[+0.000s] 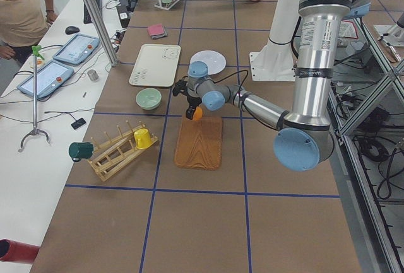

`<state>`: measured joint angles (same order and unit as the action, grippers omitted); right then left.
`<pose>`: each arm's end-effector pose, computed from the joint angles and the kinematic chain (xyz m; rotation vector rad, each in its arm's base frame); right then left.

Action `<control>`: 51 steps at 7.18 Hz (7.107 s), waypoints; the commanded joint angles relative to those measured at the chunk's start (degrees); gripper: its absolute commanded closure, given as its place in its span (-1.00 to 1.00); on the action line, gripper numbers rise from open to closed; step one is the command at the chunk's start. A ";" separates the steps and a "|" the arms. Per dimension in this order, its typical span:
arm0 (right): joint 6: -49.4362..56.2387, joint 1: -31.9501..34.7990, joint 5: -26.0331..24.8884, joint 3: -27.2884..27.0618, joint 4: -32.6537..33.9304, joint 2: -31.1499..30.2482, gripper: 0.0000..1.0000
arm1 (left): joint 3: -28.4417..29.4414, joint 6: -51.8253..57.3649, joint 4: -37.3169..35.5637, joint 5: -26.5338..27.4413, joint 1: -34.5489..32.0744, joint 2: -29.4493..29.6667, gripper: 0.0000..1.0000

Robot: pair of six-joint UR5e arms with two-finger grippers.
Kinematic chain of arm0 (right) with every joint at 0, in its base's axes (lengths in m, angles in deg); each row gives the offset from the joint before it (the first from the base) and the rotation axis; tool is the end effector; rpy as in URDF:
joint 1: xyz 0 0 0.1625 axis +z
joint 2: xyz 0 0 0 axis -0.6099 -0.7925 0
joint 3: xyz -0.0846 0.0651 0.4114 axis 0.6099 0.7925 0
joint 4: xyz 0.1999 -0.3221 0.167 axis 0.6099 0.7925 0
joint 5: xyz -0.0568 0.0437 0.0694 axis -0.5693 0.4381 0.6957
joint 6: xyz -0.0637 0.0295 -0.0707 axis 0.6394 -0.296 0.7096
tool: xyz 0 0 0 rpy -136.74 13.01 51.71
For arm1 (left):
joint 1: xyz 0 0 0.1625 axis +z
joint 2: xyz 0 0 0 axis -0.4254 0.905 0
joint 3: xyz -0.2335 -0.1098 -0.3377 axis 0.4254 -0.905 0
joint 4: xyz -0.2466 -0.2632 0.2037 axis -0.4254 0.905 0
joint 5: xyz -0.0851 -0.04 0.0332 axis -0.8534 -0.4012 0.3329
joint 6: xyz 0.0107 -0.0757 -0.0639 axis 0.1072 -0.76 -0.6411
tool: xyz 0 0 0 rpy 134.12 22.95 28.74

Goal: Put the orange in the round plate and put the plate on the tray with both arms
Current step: 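Close the left gripper on the orange and lift it, then carry the orange with the left gripper over the white plate, then release the orange onto the plate, withdraw left arm while right arm reaches in, then lower the right gripper to the plate rim nearest the robot, then push the plate with the right gripper toward the bear tray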

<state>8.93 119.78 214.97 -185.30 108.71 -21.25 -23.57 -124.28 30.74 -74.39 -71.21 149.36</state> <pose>0.0027 -0.4539 0.5725 0.1307 -0.7767 -0.1946 0.3124 -0.4502 0.4202 0.2529 0.8292 0.2580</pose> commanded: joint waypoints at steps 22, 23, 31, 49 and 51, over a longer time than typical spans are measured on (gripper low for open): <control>-98.51 -56.05 -39.36 -8.66 -26.01 21.81 -1.00 | -2.30 30.54 -30.67 -2.71 -14.36 11.06 -1.00; -104.21 -59.23 -43.96 -8.66 -28.56 21.73 -1.00 | -1.16 39.89 -30.67 -4.32 -20.44 7.01 -1.00; -120.36 -76.49 -70.37 3.71 -44.14 21.81 -0.93 | 20.12 48.77 -28.83 -23.84 -49.15 1.00 -1.00; -122.03 -59.99 -69.32 7.14 -49.06 31.29 1.00 | 8.70 48.77 -27.42 -17.78 -48.98 -8.14 -1.00; -122.03 -56.20 -68.97 20.63 -48.97 40.05 1.00 | 8.43 48.60 -27.42 -18.04 -48.80 -8.14 -1.00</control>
<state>-113.10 61.20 145.74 -171.85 59.72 14.17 -14.94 -75.63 3.27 -92.43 -120.12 141.26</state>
